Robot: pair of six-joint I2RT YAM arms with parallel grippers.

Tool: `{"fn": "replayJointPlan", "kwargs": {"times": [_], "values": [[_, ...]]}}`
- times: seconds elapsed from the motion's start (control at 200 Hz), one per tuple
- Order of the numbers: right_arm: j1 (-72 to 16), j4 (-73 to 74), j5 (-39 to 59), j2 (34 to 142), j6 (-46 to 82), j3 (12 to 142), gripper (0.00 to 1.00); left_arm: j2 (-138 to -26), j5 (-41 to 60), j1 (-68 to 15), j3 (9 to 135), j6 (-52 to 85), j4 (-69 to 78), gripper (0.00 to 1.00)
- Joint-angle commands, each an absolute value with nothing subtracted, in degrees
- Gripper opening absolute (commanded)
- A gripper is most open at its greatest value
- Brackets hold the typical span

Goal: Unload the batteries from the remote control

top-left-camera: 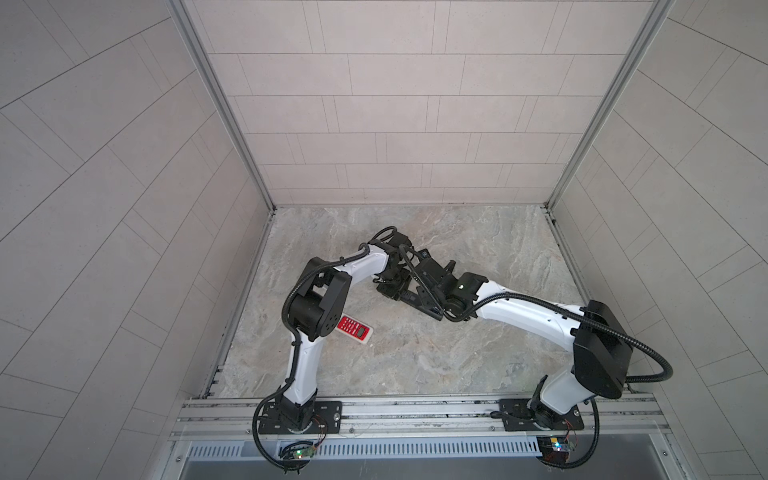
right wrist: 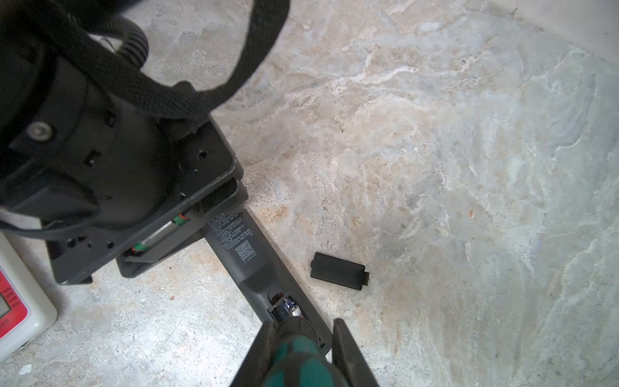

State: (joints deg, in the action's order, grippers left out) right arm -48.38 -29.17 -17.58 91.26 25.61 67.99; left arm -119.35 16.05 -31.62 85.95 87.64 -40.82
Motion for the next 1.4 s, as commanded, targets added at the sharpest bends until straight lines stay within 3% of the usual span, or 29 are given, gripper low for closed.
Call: {"fn": "replayJointPlan", "kwargs": {"times": [0.0,0.375,0.55,0.675,0.876,1.116,1.166,1.396], "values": [[-48.56,-33.47,-20.34,89.59,24.44,68.6,0.0,-120.57,13.97,-31.29,85.6,88.46,-43.12,0.46],[-47.6,-33.79,-24.08,88.63,23.96,67.73,0.0,-120.45,13.97,-31.16,85.51,88.51,-43.19,0.46],[-46.59,-28.86,-18.93,84.53,22.49,64.07,0.0,-120.39,12.88,-30.86,86.56,87.61,-43.18,0.47],[-45.7,-23.86,-9.37,79.27,18.97,59.57,0.0,-119.94,10.43,-30.43,88.9,84.79,-43.85,0.56],[-38.88,-21.71,-0.61,75.22,25.12,54.74,0.0,-117.2,4.99,-30.36,91.47,79.69,-44.6,0.75],[-37.57,-23.74,11.93,79.28,21.62,55.98,0.0,-109.77,-4.39,-29.63,90.18,64.36,-45.6,0.86],[-37.54,-22.99,12.97,79.84,21.78,55.8,0.0,-107.61,-6.09,-29.39,88.14,60.68,-45.94,0.94],[-36.32,-20.81,14.64,82.48,21.63,56.05,0.0,-99.33,-8.09,-28.21,76.21,48.21,-43.35,0.95]]}}
